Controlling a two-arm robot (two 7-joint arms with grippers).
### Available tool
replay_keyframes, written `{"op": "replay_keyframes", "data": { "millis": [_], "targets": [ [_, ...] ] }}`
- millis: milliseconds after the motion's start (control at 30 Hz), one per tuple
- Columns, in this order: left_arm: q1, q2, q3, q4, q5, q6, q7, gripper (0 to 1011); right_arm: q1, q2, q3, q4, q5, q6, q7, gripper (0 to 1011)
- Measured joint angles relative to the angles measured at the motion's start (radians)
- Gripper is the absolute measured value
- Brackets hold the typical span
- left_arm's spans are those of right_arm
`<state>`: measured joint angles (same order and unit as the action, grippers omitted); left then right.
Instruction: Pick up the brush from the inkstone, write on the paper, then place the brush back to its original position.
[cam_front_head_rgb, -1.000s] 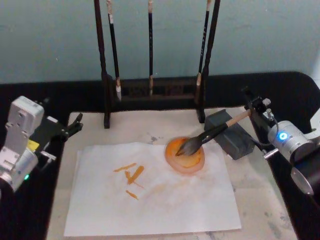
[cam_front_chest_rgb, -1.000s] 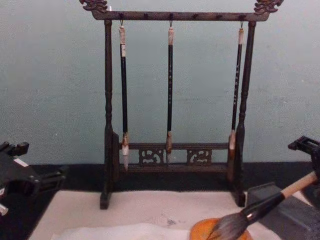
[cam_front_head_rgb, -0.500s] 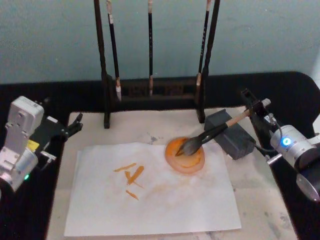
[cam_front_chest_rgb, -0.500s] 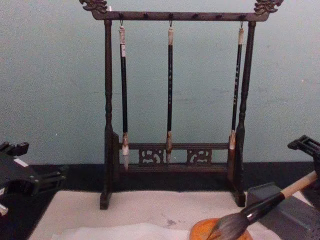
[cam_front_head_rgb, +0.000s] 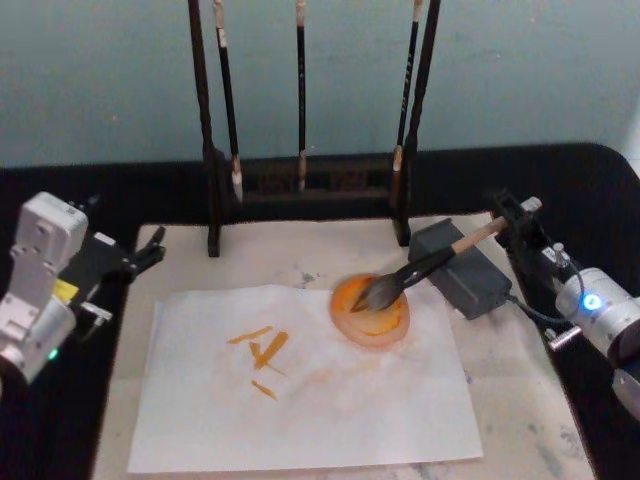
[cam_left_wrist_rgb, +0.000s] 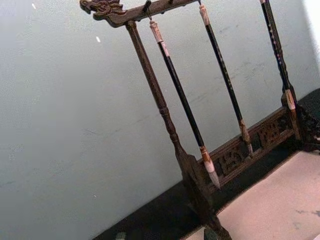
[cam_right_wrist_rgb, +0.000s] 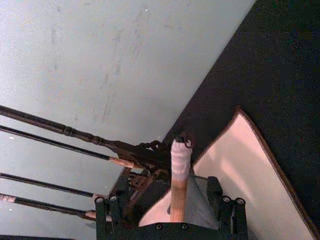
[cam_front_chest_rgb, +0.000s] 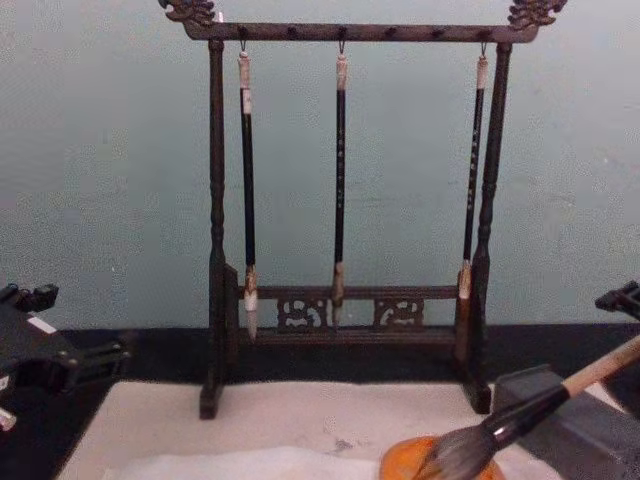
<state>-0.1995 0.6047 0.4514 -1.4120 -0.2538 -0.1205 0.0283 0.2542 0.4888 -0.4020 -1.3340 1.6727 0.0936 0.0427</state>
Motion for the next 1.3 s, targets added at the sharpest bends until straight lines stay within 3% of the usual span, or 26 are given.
{"op": "replay_keyframes", "data": {
  "millis": [333, 567, 700, 833, 900, 933, 1000, 1033, 1133, 1167, 1267, 1300],
  "targets": [
    [0.0, 0.0, 0.0, 0.0, 0.0, 0.0, 0.0, 1009, -0.077, 0.059, 0.005, -0.094, 0.045, -0.003, -0.011, 1000],
    [0.0, 0.0, 0.0, 0.0, 0.0, 0.0, 0.0, 1010, -0.119, 0.097, -0.005, -0.162, 0.046, -0.022, 0.003, 1000],
    [0.0, 0.0, 0.0, 0.0, 0.0, 0.0, 0.0, 1009, -0.131, 0.118, -0.02, -0.199, 0.02, -0.046, 0.017, 1000],
    [0.0, 0.0, 0.0, 0.0, 0.0, 0.0, 0.0, 1010, -0.131, 0.135, -0.049, -0.218, -0.041, -0.086, 0.036, 1000],
    [0.0, 0.0, 0.0, 0.0, 0.0, 0.0, 0.0, 1010, -0.126, 0.14, -0.073, -0.228, -0.121, -0.134, 0.044, 1000],
    [0.0, 0.0, 0.0, 0.0, 0.0, 0.0, 0.0, 1010, -0.125, 0.137, -0.086, -0.232, -0.197, -0.167, 0.046, 1000],
    [0.0, 0.0, 0.0, 0.0, 0.0, 0.0, 0.0, 1010, -0.123, 0.134, -0.1, -0.234, -0.273, -0.204, 0.047, 1000],
    [0.0, 0.0, 0.0, 0.0, 0.0, 0.0, 0.0, 1010, -0.119, 0.131, -0.118, -0.234, -0.354, -0.241, 0.047, 1000],
    [0.0, 0.0, 0.0, 0.0, 0.0, 0.0, 0.0, 1010, -0.109, 0.128, -0.148, -0.232, -0.476, -0.292, 0.043, 1000],
    [0.0, 0.0, 0.0, 0.0, 0.0, 0.0, 0.0, 1010, -0.101, 0.126, -0.167, -0.228, -0.55, -0.318, 0.035, 1000],
    [0.0, 0.0, 0.0, 0.0, 0.0, 0.0, 0.0, 1010, -0.089, 0.123, -0.195, -0.218, -0.658, -0.352, 0.016, 1000],
    [0.0, 0.0, 0.0, 0.0, 0.0, 0.0, 0.0, 1010, -0.081, 0.12, -0.212, -0.211, -0.732, -0.372, -0.001, 1000]
  ]
}}
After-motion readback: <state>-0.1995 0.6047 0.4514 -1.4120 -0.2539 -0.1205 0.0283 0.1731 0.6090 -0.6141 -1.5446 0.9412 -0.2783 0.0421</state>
